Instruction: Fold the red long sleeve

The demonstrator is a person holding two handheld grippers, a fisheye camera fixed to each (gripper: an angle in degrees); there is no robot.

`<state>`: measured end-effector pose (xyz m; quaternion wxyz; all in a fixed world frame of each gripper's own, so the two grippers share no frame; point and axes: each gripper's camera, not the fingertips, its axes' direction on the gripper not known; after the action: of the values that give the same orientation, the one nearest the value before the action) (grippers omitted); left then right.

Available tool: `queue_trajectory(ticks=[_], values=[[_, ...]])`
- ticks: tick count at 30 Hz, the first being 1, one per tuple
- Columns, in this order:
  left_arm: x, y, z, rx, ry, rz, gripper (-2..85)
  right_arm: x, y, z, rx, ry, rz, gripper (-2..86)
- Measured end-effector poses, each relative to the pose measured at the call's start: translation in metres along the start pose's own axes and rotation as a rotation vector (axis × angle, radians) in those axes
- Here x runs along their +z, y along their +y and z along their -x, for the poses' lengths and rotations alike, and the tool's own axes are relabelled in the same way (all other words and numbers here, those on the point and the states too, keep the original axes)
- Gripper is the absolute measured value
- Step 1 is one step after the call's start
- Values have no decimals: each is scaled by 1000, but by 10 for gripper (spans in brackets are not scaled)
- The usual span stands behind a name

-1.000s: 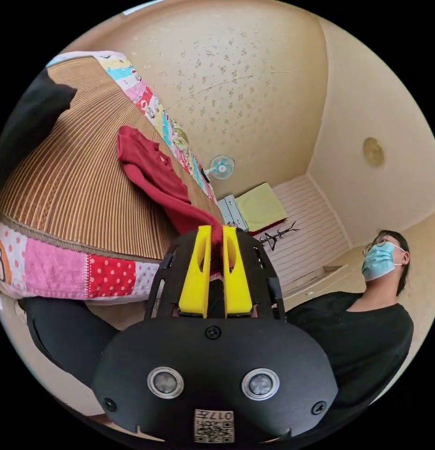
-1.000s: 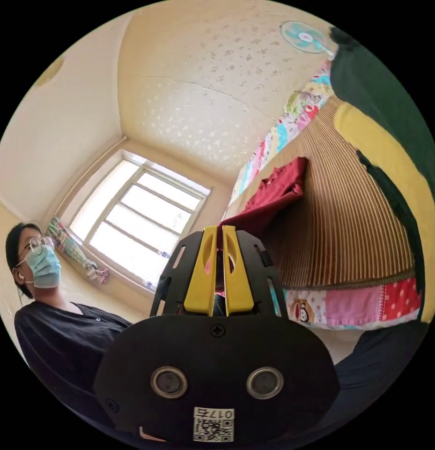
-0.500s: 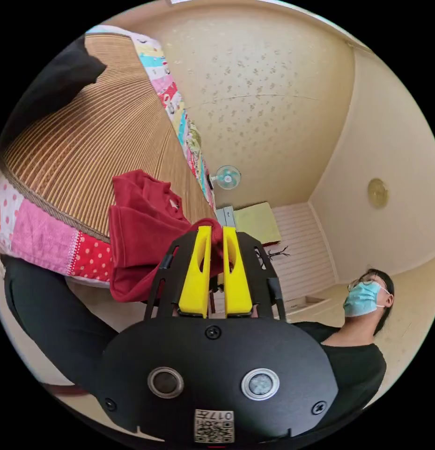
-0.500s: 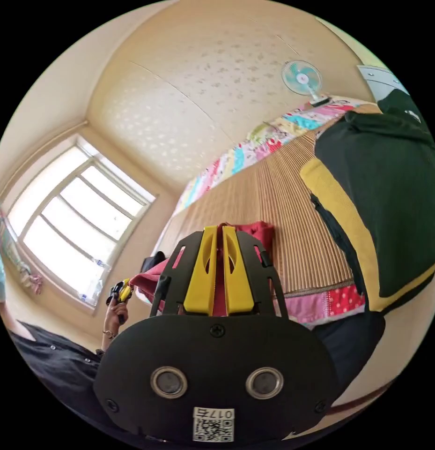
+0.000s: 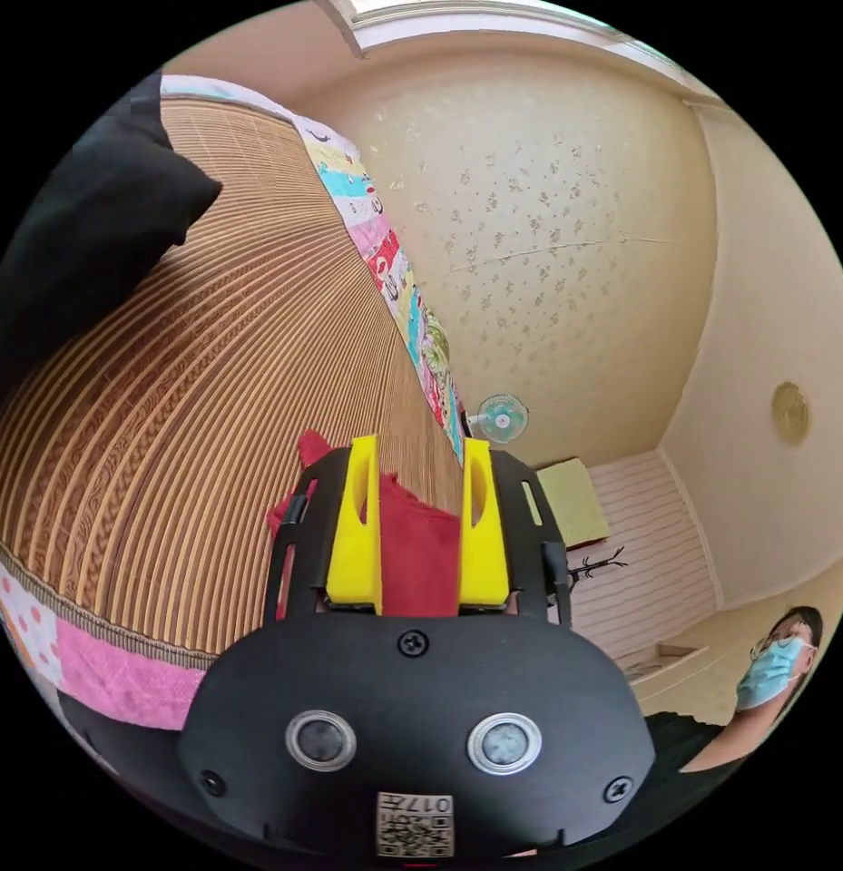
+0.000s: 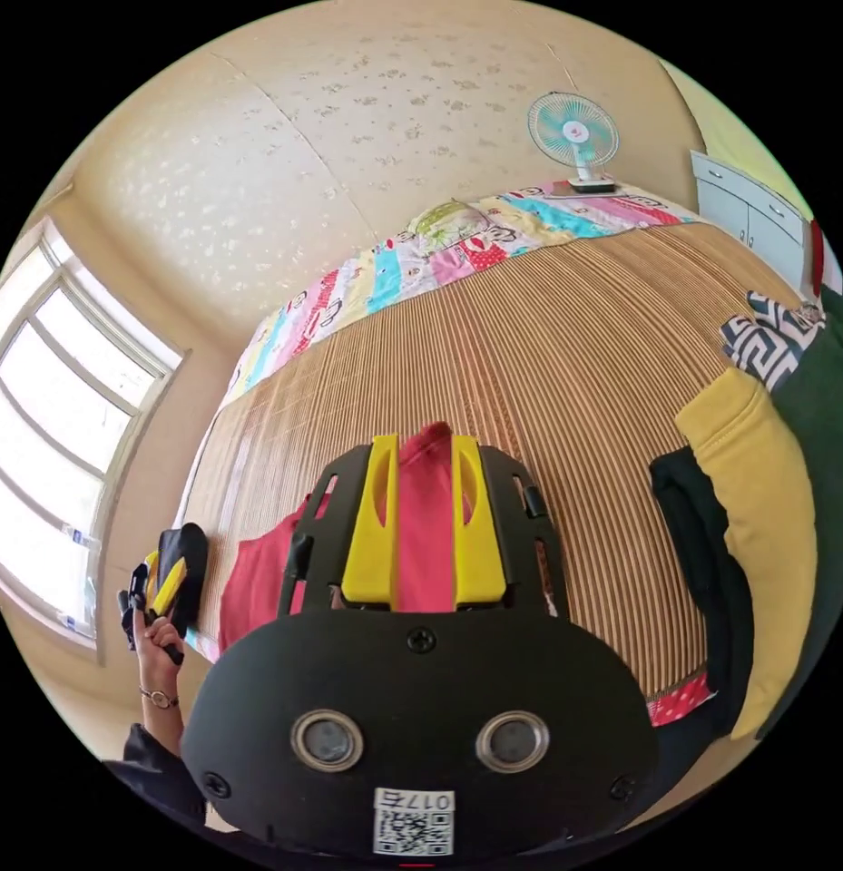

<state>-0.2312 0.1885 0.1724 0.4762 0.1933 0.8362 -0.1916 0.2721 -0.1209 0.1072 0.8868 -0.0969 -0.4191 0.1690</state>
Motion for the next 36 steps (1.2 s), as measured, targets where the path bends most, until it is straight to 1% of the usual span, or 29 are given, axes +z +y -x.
queue_trajectory(ticks=[1, 4, 6, 8, 9, 10, 11, 16, 18, 20, 21, 24, 26, 27, 29, 30, 32, 36], values=[[-4, 14, -2, 30, -46, 17, 133, -1, 14, 10, -39, 19, -32, 73], [-12, 64, 7, 13, -153, 79, 143, 13, 55, 27, -150, 40, -4, 72], [-22, 102, 14, -29, -195, 67, 157, 24, 81, 31, -194, 38, 22, 69], [-35, 151, 21, -88, -215, 18, 167, 55, 107, 31, -243, 110, 131, 57], [-37, 163, 23, -103, -207, 3, 168, 68, 111, 29, -249, 148, 184, 51], [-37, 183, 27, -127, -178, -19, 170, 85, 122, 28, -301, 168, 203, 39], [-32, 200, 32, -152, -159, -18, 172, 81, 127, 29, -305, 163, 136, 33], [15, 224, 48, -231, -102, 90, 174, 95, 117, 45, -289, 193, 174, 21], [33, 224, 52, -274, -81, 113, 157, 96, 122, 48, -307, 199, 146, 21], [38, 221, 41, -289, -94, 54, 117, 96, 127, 51, -331, 195, 121, 22], [39, 219, 35, -271, -95, 40, 107, 97, 127, 52, -334, 197, 120, 22], [57, 203, -9, -123, -109, 43, 77, 99, 123, 50, -324, 181, 124, 20], [91, 193, -51, 19, -114, 94, 68, 98, 121, 43, -302, 148, 109, 19], [102, 191, -63, 49, -107, 111, 67, 98, 122, 41, -300, 140, 98, 19], [152, 192, -116, 214, -79, 197, 64, 96, 124, 31, -286, 109, 56, 18], [165, 194, -130, 258, -75, 218, 63, 96, 124, 29, -282, 104, 53, 18], [218, 217, -177, 394, -65, 301, 63, 94, 119, 22, -275, 89, 57, 18], [296, 266, -214, 508, -8, 449, 65, 84, 112, 6, -245, 48, 93, 15]])
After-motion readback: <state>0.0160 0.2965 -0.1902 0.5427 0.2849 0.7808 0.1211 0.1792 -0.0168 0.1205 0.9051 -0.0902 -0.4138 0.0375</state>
